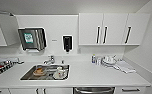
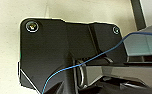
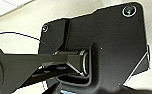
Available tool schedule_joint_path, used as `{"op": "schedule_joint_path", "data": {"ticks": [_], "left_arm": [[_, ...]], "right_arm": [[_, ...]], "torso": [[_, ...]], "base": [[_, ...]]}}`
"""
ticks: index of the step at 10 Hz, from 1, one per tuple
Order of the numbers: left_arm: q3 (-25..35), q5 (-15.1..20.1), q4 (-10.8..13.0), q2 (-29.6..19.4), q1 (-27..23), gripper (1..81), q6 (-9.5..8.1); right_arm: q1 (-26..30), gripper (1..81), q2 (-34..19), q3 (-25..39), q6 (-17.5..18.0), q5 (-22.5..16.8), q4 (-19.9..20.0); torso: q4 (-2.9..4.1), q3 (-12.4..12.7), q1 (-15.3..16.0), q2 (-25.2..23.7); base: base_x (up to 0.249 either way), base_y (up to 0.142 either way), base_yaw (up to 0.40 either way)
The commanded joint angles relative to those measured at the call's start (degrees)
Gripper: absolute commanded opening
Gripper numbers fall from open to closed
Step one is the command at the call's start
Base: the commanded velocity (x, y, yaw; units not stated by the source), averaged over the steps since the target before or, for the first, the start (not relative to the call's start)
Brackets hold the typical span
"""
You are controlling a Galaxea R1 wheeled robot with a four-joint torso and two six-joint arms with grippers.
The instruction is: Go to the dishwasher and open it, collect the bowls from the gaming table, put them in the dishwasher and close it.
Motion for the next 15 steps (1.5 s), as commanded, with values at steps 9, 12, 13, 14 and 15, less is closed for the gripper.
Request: {"op": "schedule_joint_path", "data": {"ticks": [9,12,13,14,15], "left_arm": [[27.6,-8.6,0.5,-27.0,-2.1,81.1,-0.83],[41.3,-9.5,0.6,-39.1,-3.0,81.1,-0.92],[46.2,-9.4,0.7,-43.2,-3.7,81.1,-1.01],[50.7,-9.1,0.7,-46.8,-4.5,81.1,-1.01],[54.0,-9.1,0.4,-49.6,-5.3,81.1,-1.01]], "right_arm": [[4.9,81.1,-25.7,35.0,0.5,-3.5,0.2],[6.6,81.1,-35.1,45.4,0.5,-3.0,0.0],[7.6,81.1,-38.8,50.2,0.5,-2.8,-0.3],[8.8,81.1,-41.5,54.0,0.4,-2.8,-0.3],[10.0,81.1,-42.7,55.4,0.5,-2.8,-0.3]], "torso": [[0.00,0.0,3.7,-5.8],[0.00,-3.2,6.0,-9.5],[0.00,-4.5,6.9,-11.0],[0.00,-5.3,8.0,-12.8],[0.00,-6.0,9.1,-14.5]], "base": [[0.000,0.000,0.000],[0.000,0.000,0.000],[0.000,0.000,0.000],[0.000,0.000,0.000],[0.000,0.000,0.000]]}}
